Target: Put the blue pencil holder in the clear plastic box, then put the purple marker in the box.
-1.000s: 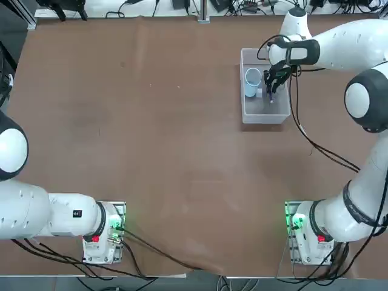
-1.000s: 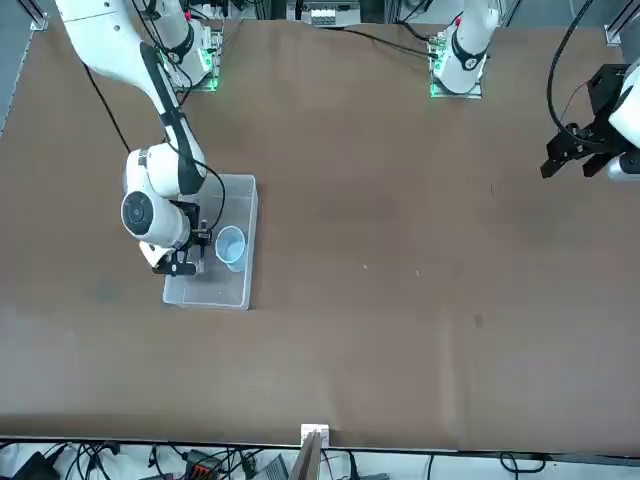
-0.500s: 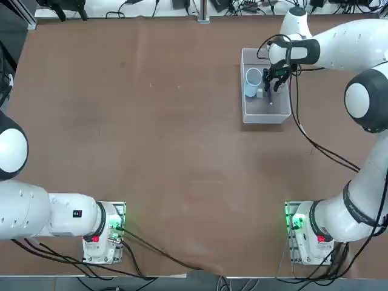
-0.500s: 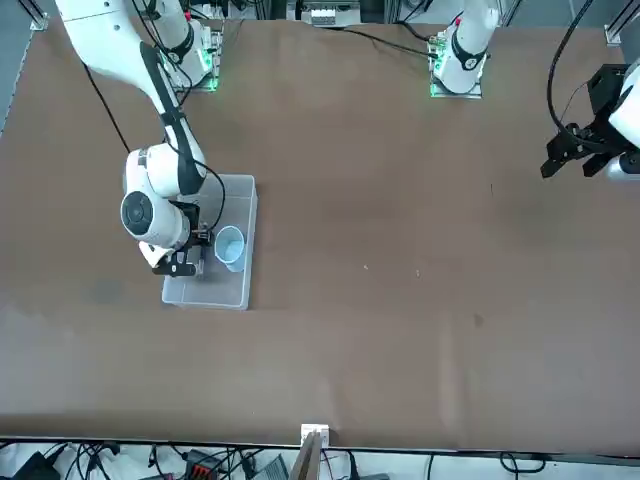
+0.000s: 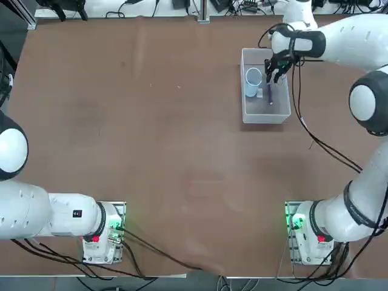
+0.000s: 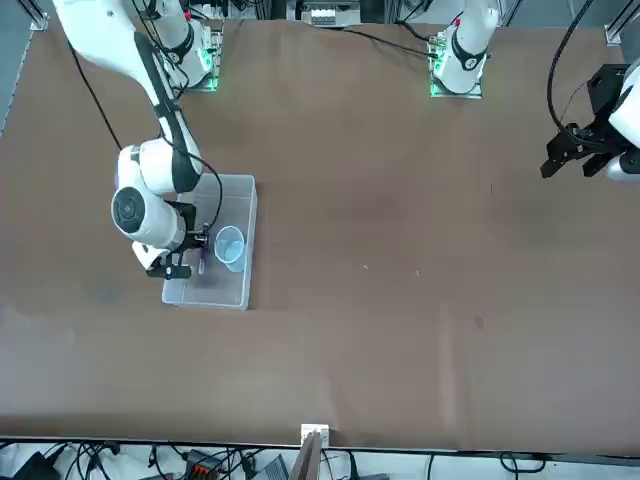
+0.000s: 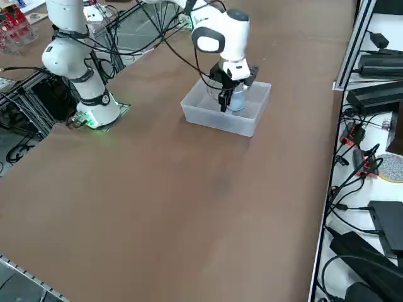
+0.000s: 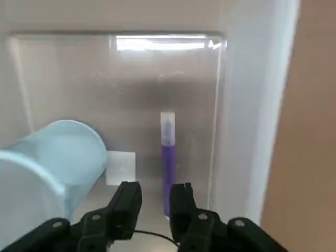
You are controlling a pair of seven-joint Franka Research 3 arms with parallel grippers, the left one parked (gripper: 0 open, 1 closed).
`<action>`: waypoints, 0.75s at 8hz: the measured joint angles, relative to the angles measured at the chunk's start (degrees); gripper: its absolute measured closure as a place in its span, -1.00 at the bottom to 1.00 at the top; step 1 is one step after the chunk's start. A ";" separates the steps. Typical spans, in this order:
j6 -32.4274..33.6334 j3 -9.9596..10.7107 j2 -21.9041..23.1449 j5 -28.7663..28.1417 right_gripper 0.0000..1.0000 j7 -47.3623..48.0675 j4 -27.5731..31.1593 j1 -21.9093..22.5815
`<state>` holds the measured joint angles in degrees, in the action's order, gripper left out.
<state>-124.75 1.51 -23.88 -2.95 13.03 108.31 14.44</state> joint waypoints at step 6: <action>22.63 3.95 12.78 0.26 -0.20 -0.43 -13.18 -2.15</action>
<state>-102.12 5.46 -11.11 -2.70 12.59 95.13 12.28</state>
